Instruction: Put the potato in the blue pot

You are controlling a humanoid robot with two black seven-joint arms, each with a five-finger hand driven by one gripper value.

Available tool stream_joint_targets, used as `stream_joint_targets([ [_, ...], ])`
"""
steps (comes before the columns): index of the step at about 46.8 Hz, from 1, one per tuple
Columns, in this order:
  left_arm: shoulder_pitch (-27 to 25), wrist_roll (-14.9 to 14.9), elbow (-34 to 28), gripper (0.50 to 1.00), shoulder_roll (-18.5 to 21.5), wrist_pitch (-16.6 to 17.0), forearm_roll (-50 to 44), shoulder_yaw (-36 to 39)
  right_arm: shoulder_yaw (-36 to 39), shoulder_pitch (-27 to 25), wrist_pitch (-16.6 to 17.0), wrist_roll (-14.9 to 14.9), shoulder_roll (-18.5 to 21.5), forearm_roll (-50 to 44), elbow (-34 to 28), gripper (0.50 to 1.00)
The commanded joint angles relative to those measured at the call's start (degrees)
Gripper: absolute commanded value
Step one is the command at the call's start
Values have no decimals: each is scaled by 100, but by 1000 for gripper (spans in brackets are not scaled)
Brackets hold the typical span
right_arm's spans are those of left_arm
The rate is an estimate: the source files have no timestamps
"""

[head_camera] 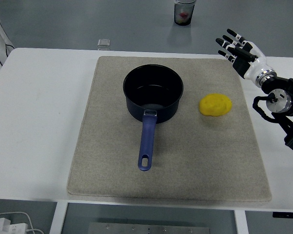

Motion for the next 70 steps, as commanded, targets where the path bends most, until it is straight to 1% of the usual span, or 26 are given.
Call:
stream_joint_targets([
  [1, 2, 0, 16, 996, 0, 1, 18, 11, 5, 4, -1, 0, 6, 0, -6, 932],
  [17, 46, 0, -19, 996, 0, -17, 9, 37, -4, 4, 34, 35, -3, 0, -6, 932],
  [28, 37, 0, -46, 996, 0, -17, 9, 2, -48, 4, -10, 26, 6, 71, -33, 932],
  [39, 37, 0, -46, 996, 0, -17, 9, 2, -179, 4, -18, 62, -12, -87, -42, 932],
  [50, 37, 0, -46, 996, 0, -17, 0, 2, -162, 4, 104, 97, -29, -167, -42, 932],
  [54, 37, 0, -46, 996, 0, -17, 0, 2, -179, 126, 184, 105, -12, -167, -42, 932],
  [70, 37, 0, -46, 996, 0, -17, 0, 2, -197, 171, 192, 149, -73, -175, -42, 932],
])
